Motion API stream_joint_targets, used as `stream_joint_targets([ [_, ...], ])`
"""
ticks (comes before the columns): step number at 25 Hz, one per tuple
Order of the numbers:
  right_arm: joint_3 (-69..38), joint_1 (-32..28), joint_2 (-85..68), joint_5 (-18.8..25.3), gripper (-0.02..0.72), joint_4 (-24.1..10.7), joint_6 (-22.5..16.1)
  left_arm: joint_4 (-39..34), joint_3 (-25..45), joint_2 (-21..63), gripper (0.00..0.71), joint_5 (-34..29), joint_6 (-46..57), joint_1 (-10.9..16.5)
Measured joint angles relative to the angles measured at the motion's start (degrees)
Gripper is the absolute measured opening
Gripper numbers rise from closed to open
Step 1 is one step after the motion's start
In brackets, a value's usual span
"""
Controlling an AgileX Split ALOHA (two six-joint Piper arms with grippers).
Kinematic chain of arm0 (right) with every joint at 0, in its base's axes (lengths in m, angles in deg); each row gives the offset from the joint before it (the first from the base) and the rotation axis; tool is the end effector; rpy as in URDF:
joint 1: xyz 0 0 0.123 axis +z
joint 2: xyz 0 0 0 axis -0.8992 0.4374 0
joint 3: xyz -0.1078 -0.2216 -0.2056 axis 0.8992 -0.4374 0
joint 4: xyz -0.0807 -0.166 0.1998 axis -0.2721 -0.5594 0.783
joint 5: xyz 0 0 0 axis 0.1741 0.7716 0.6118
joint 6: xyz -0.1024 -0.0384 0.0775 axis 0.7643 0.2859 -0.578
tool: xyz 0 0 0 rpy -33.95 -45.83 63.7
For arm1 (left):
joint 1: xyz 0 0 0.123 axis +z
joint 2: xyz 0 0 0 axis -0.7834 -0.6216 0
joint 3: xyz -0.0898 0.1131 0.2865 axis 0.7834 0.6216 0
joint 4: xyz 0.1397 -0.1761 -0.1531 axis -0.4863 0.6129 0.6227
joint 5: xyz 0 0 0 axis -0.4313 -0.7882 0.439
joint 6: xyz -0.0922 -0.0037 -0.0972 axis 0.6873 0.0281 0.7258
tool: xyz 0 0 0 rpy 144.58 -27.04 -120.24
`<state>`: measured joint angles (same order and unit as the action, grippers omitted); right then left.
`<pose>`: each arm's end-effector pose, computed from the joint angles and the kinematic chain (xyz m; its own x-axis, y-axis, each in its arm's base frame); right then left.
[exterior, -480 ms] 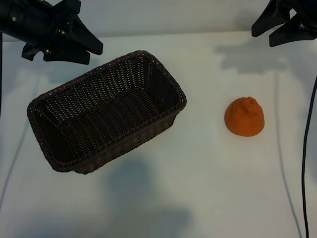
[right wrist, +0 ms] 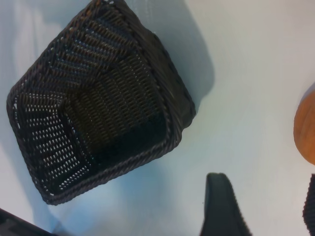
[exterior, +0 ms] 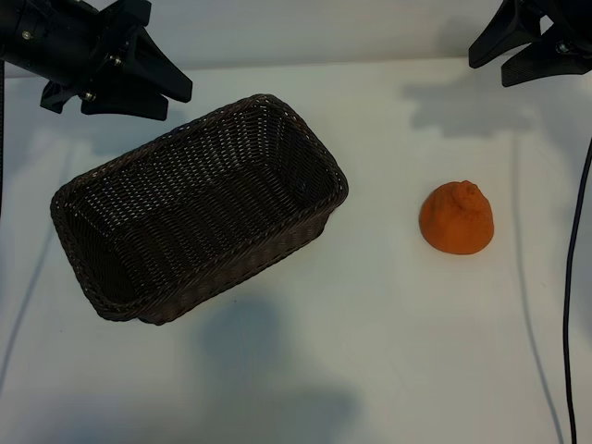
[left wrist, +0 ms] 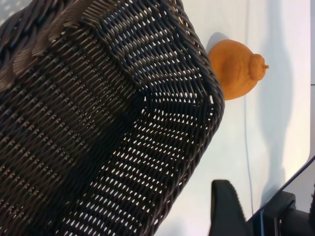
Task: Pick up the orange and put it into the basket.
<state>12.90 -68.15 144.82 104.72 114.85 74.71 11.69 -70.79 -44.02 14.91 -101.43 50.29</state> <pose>0.3989 0.0443 0.3315 -0.9328 0.2995 -0.2004 0.1313 0.8003 0.5851 0.3957 -0.0977 0.2990 -0.9685 -0.0890 -0.2327 0.0922 0.7396 -0.6667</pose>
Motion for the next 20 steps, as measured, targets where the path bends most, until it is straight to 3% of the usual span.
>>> stream_joint_targets([
  [4,0.0,0.0,0.0,-0.26,0.408,0.0,0.0,0.0,0.0,0.0,0.445,0.0,0.0,0.0],
  [20,0.0,0.0,0.0,-8.47,0.408,0.0,0.0,0.0,0.0,0.0,0.445,0.0,0.0,0.0],
])
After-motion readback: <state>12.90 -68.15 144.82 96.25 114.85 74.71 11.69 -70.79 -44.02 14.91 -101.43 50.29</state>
